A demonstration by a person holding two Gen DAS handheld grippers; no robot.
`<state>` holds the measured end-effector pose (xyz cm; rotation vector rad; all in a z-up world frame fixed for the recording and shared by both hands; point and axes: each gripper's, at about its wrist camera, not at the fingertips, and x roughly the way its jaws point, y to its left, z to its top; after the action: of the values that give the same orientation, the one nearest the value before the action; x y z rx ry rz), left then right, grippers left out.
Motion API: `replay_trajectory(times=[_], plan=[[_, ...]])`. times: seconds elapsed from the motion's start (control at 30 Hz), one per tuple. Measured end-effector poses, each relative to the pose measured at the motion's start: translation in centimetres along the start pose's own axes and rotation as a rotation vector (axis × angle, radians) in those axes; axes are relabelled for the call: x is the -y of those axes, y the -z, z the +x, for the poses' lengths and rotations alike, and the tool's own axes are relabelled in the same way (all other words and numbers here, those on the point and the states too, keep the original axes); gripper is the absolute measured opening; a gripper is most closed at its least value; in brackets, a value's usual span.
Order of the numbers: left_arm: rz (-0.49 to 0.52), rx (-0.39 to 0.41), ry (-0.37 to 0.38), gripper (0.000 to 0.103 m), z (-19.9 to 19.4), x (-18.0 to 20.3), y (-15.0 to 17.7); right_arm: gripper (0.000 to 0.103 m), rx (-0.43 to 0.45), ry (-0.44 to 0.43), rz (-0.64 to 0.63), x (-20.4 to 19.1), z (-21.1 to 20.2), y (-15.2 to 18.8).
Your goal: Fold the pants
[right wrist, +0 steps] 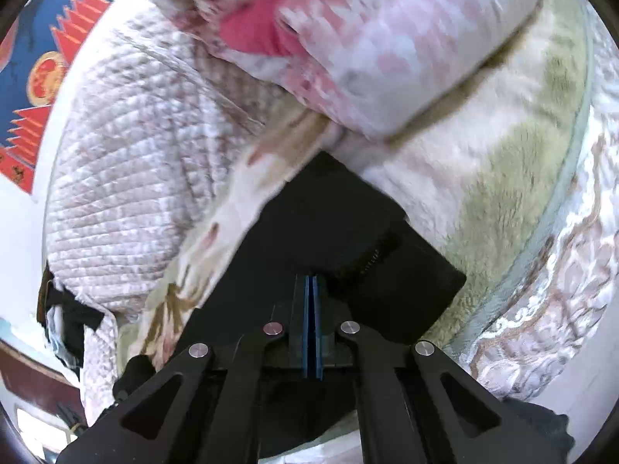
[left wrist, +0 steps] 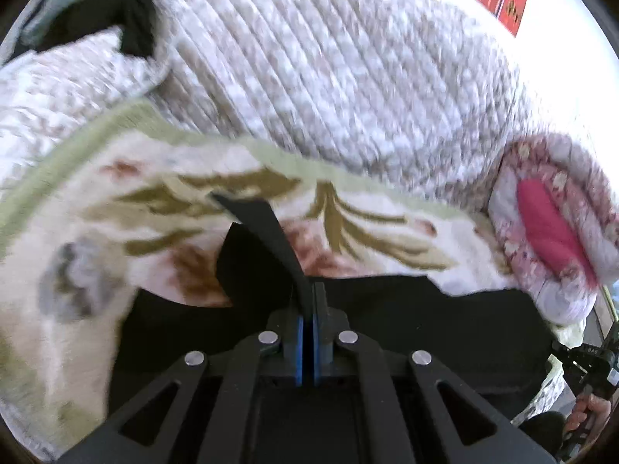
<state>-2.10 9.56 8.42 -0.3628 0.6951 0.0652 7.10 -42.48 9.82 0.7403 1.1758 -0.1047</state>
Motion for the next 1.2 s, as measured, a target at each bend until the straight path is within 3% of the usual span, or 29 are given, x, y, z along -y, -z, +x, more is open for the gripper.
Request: replay_trajectory(times=[0.17,0.3,0.37,0.43,0.63,0.7,0.83,0.93,1.0,1.07,1.13,1.2], plan=[[-0.069,0.032,-0.050,0.004,-4.0,-1.9,1.8,0.001,0.007,0.002,-0.001,0.2,-1.7,0.5],[-0.097,-0.076,-0.085,0.005,-2.9,-3.3,5.8,0.001,-0.050,0.063,0.058,2.1,-0.7,1.3],[-0.159,-0.165,-0.088,0.005,-1.4,-4.6,8.0,0.001,-0.060,0.072,0.064,2.4,-0.4,1.5],[-0.198,-0.197,-0.086,0.005,-0.7,-5.4,9.0,0.001,-0.057,0.072,0.055,2.2,-0.5,1.4],[-0.170,-0.136,-0.081,0.005,-1.9,-4.8,8.0,0.000,-0.026,0.045,0.035,1.1,-2.0,1.0],[-0.153,-0.109,-0.086,0.005,-2.7,-4.4,7.5,0.000,-0.001,0.084,0.009,1.1,-2.7,0.7],[-0.174,-0.197,-0.104,0.005,-1.1,-5.2,8.9,0.000,-0.028,0.159,0.038,3.3,-2.4,0.5],[-0.156,-0.188,-0.107,0.005,-1.4,-5.0,9.2,0.000,-0.043,0.125,-0.007,2.6,-2.5,0.8],[-0.149,-0.178,-0.103,0.007,-1.6,-4.9,8.7,0.010,-0.058,0.120,-0.025,2.3,-1.9,0.8],[-0.166,-0.178,-0.120,0.010,-1.7,-5.3,8.4,0.035,-0.048,0.114,-0.019,2.4,-1.6,0.5],[-0.185,-0.177,-0.123,0.010,-2.1,-5.7,8.3,0.045,-0.026,0.123,-0.031,2.5,-1.5,0.0],[-0.181,-0.141,-0.169,0.013,-3.3,-5.7,8.2,0.046,-0.028,0.144,-0.017,2.9,-1.0,-0.4]])
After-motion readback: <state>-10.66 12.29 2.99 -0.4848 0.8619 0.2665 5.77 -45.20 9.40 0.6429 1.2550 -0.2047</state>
